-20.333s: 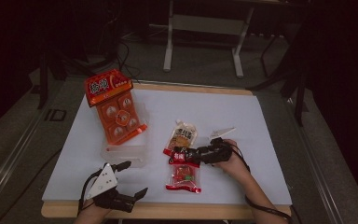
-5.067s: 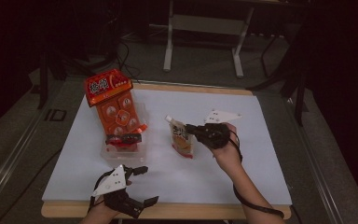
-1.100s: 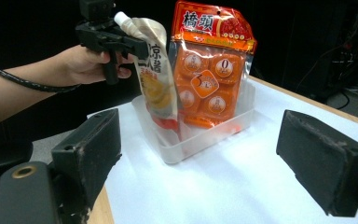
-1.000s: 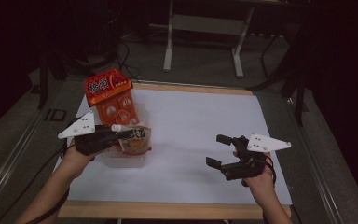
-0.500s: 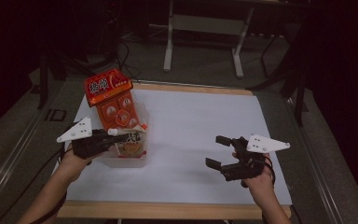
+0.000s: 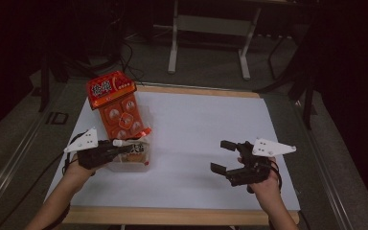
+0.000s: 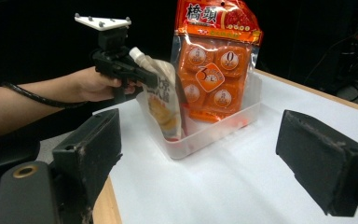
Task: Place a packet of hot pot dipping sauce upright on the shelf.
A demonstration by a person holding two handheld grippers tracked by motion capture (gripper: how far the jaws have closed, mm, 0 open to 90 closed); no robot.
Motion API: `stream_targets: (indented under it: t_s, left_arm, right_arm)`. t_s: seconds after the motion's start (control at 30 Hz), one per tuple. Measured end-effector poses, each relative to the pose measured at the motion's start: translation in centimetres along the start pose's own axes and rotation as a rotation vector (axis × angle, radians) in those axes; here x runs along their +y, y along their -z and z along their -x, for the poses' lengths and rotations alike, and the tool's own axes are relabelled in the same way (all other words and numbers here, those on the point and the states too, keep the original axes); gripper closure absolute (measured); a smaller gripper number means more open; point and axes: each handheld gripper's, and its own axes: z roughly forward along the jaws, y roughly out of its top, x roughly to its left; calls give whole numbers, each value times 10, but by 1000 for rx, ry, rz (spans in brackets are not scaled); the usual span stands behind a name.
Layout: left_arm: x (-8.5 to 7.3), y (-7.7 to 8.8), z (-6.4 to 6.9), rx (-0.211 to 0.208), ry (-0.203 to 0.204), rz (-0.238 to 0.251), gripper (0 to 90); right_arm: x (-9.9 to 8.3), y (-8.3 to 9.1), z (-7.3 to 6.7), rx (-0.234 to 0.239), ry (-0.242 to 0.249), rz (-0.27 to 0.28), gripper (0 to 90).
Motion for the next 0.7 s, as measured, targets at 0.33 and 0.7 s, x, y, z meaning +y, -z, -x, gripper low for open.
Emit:
stream_targets:
  t_s: [0.33, 0.7]
  left_arm:
    - [-10, -3, -1, 11, -4, -48, 870]
    - [0, 8, 1, 48, 13, -6, 639]
  right_arm:
    - [-1, -1, 0, 10, -5, -9, 140]
    - [-1, -2, -1, 16, -13, -16, 140]
